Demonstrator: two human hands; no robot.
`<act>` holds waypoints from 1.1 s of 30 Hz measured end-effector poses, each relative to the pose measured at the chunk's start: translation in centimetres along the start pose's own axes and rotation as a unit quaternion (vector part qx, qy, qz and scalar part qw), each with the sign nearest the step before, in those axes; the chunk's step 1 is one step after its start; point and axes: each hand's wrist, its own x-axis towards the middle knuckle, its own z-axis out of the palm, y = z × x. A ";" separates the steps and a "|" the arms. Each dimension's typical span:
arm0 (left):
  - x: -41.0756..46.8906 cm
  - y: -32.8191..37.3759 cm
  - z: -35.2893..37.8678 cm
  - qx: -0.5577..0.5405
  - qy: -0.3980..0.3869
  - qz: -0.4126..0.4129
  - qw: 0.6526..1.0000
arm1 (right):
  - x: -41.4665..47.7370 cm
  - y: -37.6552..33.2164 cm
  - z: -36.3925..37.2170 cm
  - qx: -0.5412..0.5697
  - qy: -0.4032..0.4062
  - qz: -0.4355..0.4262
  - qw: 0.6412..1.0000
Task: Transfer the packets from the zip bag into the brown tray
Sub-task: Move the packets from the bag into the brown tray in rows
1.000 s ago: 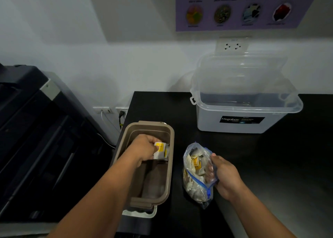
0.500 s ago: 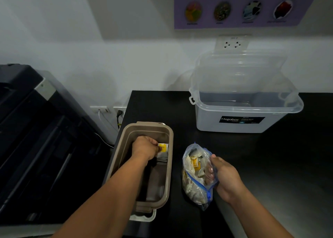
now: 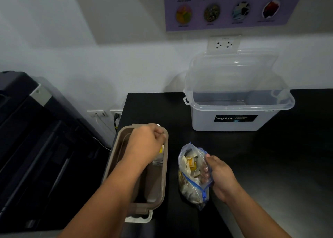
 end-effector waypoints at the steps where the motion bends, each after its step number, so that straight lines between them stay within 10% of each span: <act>1: -0.4 1.1 0.0 -0.013 -0.023 0.027 0.999 | -0.1 0.0 0.0 0.001 -0.006 0.000 1.000; 8: -1.8 5.4 5.7 0.089 -0.187 0.113 0.972 | 0.2 0.4 -0.5 0.005 -0.008 -0.006 1.000; 15: 2.0 7.5 12.6 0.318 -0.423 -0.115 0.841 | -0.3 0.1 -0.7 0.016 0.006 -0.008 1.000; 20: 2.0 6.7 12.8 0.272 -0.361 -0.165 0.877 | -0.3 0.0 -0.7 -0.002 0.023 -0.008 1.000; 24: 0.2 5.7 10.8 0.218 -0.260 -0.028 0.940 | -0.2 0.0 -0.9 0.001 0.016 -0.002 1.000; 33: -1.4 4.2 3.6 -0.186 -0.113 0.002 0.976 | -0.1 0.0 -0.4 0.010 0.012 0.001 1.000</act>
